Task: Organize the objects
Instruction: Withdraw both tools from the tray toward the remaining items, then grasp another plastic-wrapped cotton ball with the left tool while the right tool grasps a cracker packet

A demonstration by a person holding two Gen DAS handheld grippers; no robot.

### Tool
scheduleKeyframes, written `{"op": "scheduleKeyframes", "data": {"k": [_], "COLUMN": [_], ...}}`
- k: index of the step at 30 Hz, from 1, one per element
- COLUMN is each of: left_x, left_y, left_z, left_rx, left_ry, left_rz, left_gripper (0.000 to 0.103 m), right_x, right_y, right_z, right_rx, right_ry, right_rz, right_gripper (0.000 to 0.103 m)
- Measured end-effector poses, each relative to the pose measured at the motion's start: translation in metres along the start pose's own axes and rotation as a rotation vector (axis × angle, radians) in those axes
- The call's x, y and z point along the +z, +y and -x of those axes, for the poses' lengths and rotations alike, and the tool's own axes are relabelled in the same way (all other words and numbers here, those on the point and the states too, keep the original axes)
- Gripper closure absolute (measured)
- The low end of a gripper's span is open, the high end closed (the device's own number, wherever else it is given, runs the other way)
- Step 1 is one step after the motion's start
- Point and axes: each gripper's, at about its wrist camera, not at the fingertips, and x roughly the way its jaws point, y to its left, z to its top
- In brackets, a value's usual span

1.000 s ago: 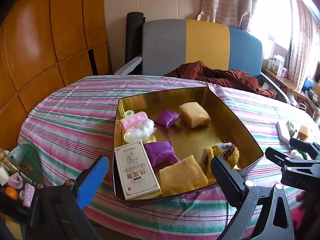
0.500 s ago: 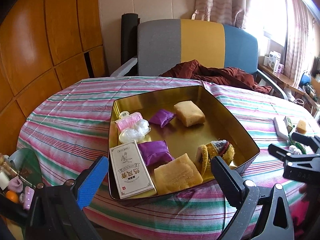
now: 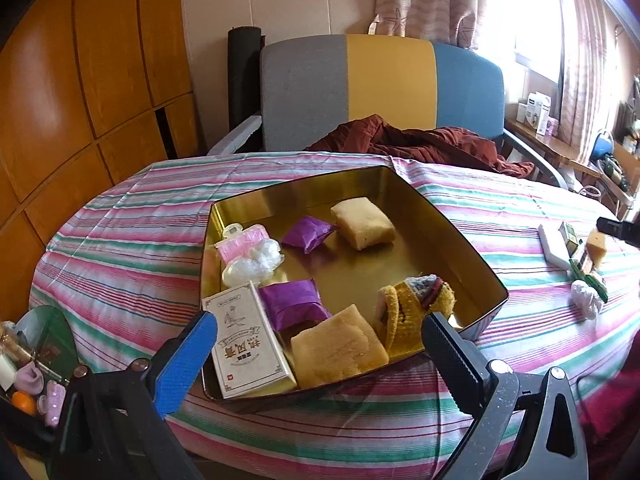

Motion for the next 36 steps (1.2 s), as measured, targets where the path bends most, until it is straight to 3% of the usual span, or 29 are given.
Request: {"op": "scheduleKeyframes", "data": {"k": [6, 9, 12, 22, 33, 36], "left_x": [0.004, 0.008, 0.013, 0.043, 0.046, 0.043], "left_y": [-0.011, -0.019, -0.03, -0.095, -0.201, -0.233], "left_z": [-0.003, -0.006, -0.008, -0.015, -0.058, -0.064], "left_rx": [-0.013, -0.036, -0.07, -0.222, -0.437, -0.527], "left_ry": [0.009, 0.013, 0.016, 0.002, 0.111, 0.132], "left_rz": [-0.03, -0.045, -0.066, -0.185, -0.38, -0.426], "left_gripper": [0.0, 0.0, 0.0, 0.0, 0.0, 0.0], "right_x": [0.003, -0.002, -0.006, -0.009, -0.011, -0.011], "right_y": [-0.061, -0.094, -0.11, -0.126, -0.129, -0.129], "right_z": [-0.007, -0.01, -0.006, -0.005, -0.014, -0.015], "right_rx": [-0.078, -0.025, -0.002, 0.06, 0.098, 0.098], "right_ry": [-0.007, 0.006, -0.007, -0.02, 0.015, 0.024], "right_rz": [-0.109, -0.304, -0.399, -0.513, -0.534, -0.534], "right_gripper": [0.0, 0.0, 0.0, 0.0, 0.0, 0.0]}}
